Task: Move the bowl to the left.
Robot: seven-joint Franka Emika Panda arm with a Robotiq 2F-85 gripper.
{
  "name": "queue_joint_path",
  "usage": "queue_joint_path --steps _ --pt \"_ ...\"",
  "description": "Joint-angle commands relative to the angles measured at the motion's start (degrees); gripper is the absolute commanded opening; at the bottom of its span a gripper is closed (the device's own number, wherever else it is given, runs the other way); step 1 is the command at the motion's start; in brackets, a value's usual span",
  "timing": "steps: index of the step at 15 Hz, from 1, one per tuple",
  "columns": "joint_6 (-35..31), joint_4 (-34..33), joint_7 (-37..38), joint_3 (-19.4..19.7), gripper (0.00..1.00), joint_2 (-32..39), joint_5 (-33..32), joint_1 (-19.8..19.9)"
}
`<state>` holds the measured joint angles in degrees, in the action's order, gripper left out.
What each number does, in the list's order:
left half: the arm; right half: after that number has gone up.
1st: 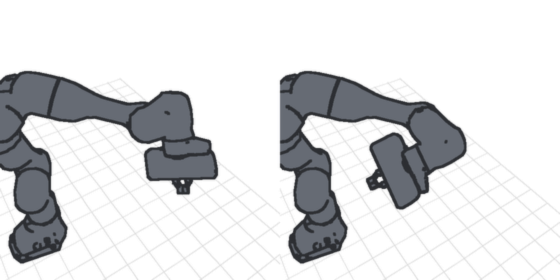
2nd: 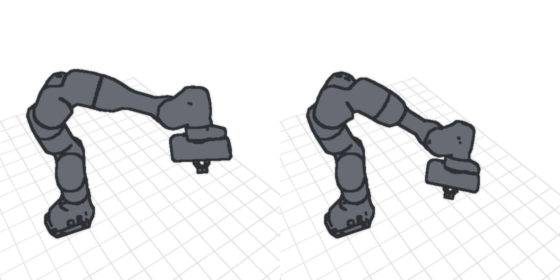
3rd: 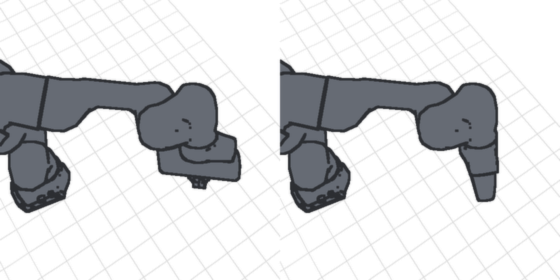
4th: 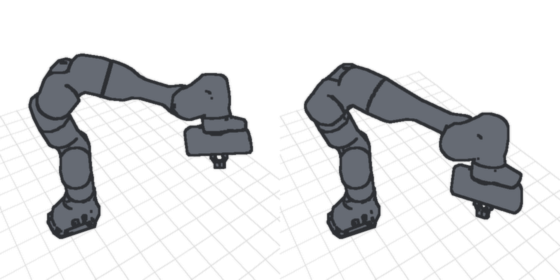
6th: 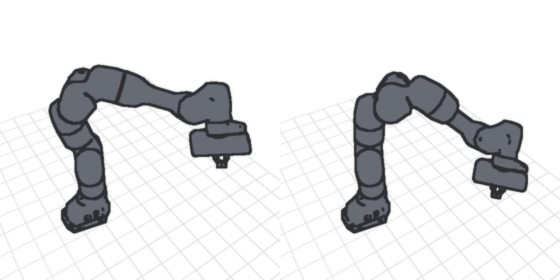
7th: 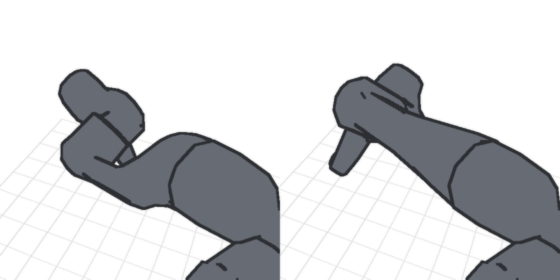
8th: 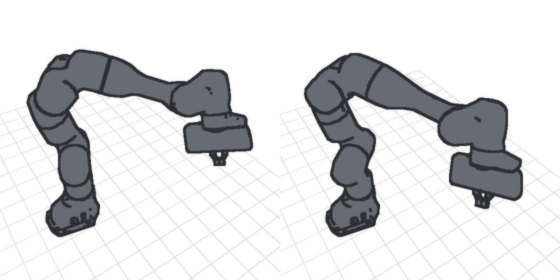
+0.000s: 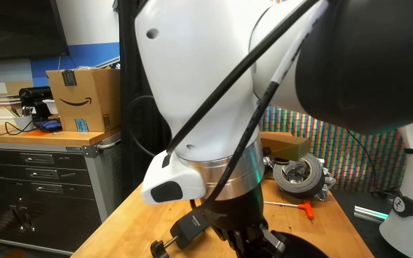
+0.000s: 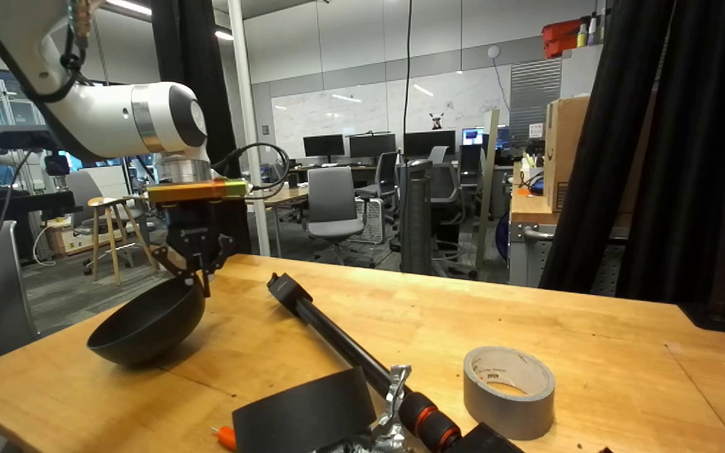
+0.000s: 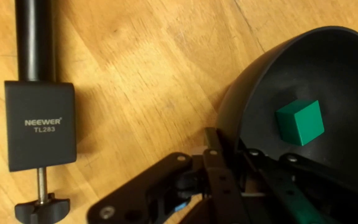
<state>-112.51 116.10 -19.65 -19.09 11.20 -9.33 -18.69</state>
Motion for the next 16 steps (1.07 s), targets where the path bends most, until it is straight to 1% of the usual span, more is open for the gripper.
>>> queue_joint_path --steps 1,7,11,16 --pt "3.17 -5.76 -1.46 -0.44 0.03 3.67 -1.66 -0.92" --pt "5.0 -10.61 -2.73 -0.33 0.03 8.12 -3.17 -1.61" --pt "5.15 -11.91 -4.17 -0.08 0.03 10.53 -2.88 -1.15" --pt "5.2 -12.03 -4.98 0.2 0.03 12.0 -2.74 -0.74"
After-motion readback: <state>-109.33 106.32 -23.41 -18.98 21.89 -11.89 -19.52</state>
